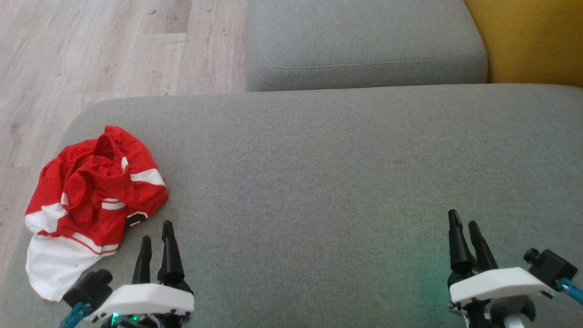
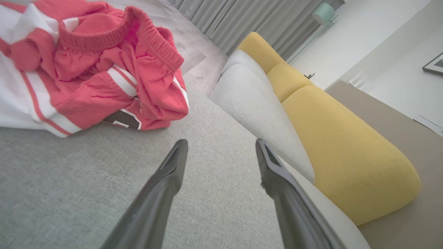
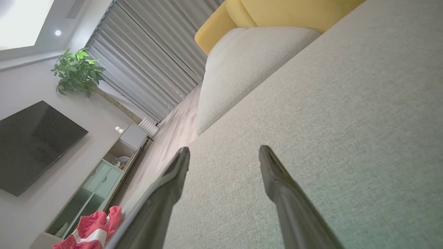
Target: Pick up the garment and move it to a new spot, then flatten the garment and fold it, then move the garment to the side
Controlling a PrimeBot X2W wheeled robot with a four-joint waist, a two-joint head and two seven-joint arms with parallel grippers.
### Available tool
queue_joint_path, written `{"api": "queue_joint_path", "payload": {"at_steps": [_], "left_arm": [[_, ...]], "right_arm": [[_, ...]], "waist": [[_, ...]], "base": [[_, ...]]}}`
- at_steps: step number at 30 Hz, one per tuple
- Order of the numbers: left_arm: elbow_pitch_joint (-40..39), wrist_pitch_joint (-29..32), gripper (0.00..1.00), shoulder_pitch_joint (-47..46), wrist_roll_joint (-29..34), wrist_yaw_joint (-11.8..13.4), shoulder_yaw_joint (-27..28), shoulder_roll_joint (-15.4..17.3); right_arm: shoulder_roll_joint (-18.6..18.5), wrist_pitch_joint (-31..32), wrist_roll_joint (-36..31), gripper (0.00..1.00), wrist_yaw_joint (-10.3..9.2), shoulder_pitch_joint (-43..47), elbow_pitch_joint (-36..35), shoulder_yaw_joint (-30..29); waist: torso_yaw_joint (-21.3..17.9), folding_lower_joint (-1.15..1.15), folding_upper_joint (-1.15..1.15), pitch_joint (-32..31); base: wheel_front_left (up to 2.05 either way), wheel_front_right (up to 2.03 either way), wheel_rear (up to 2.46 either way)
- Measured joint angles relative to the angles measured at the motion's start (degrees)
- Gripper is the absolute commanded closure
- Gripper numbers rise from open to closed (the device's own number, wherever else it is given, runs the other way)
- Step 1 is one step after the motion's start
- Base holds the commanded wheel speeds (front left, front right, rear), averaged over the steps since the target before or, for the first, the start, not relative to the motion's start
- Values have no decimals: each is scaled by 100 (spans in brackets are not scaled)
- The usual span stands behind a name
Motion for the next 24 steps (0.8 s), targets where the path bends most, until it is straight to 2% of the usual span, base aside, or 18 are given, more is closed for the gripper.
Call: {"api": "queue_joint_path", "payload": {"at_steps": [5,24], "left_arm": [[-37,-101,0,2,428,44,-112,8],[-149,-401,0,22,1735,51,-410,12]], "right_arm": [[-1,-97,-464,0,0,77,-65,27],[-2,-397,-1494,0,0,210,-105,164]], "waist": [[16,0,0,-42],[16,0,0,-133]], "base": [[0,0,0],[0,0,0]]}}
